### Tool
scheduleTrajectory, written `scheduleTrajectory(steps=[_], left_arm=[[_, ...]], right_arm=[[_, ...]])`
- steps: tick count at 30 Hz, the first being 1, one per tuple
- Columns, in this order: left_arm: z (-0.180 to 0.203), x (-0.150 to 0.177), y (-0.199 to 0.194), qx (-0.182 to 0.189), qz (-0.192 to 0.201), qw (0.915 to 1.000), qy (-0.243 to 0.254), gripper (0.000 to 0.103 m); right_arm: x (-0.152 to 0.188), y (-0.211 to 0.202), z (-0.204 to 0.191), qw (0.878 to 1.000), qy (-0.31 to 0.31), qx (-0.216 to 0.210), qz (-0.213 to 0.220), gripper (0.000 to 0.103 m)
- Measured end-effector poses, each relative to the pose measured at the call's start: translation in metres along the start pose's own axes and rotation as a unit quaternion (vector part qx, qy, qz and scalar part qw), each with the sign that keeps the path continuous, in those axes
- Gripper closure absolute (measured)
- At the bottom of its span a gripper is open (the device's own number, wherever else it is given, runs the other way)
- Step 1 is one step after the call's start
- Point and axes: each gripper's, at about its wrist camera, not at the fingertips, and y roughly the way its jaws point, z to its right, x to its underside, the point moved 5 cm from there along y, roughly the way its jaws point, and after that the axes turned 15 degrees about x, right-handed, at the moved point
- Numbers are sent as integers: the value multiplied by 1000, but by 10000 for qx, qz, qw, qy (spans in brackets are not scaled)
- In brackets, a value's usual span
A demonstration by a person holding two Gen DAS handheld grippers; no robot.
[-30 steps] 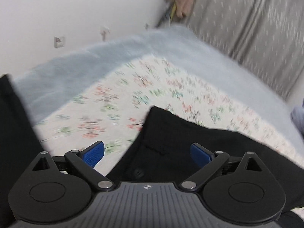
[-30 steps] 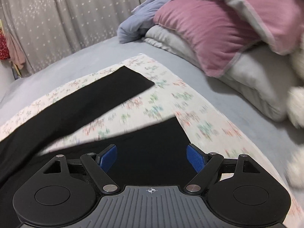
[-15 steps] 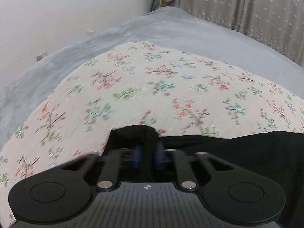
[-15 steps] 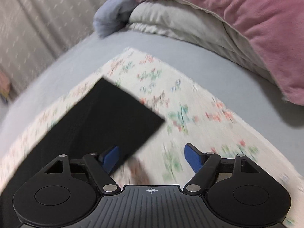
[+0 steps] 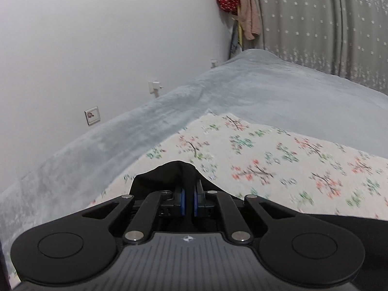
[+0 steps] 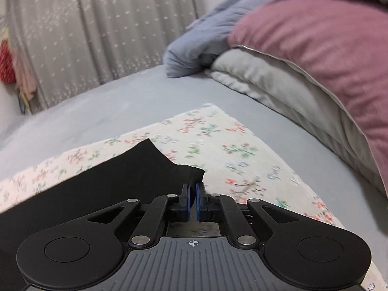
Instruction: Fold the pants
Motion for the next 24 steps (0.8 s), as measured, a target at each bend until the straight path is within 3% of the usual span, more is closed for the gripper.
scheduleTrajectory(steps=[4,7,8,9,12,15,17,19,24], left_arm=[[-2,8,11,-169,8,9998,43,99],[9,34,28,-105,-454,9978,467,94],[13,37,25,-201,-367,9969,662,84],[15,38,19,-182,-266,9967,751,65],[2,30,-4,223,-178,9991,305,34],[-25,14,-41,388,104,9989,-244,26],[-42,9,-70,483,209,9967,-617,20],[-56,16,-103,580,270,9926,-1029,15],[-68,62,-176,977,-248,9825,-1569,15]], right_arm=[[7,5,-20,9993,-311,194,20,99],[22,21,-24,9974,-495,445,-266,99],[29,30,-24,9963,-488,523,-482,98],[31,31,-22,9966,-404,525,-481,98],[26,22,-23,9954,-416,704,-505,92],[19,-2,-17,9947,-427,815,-453,84],[16,-25,-5,9957,-281,811,-340,64],[18,-53,8,9972,-40,679,-301,52],[39,-117,24,9976,267,-23,-631,36]])
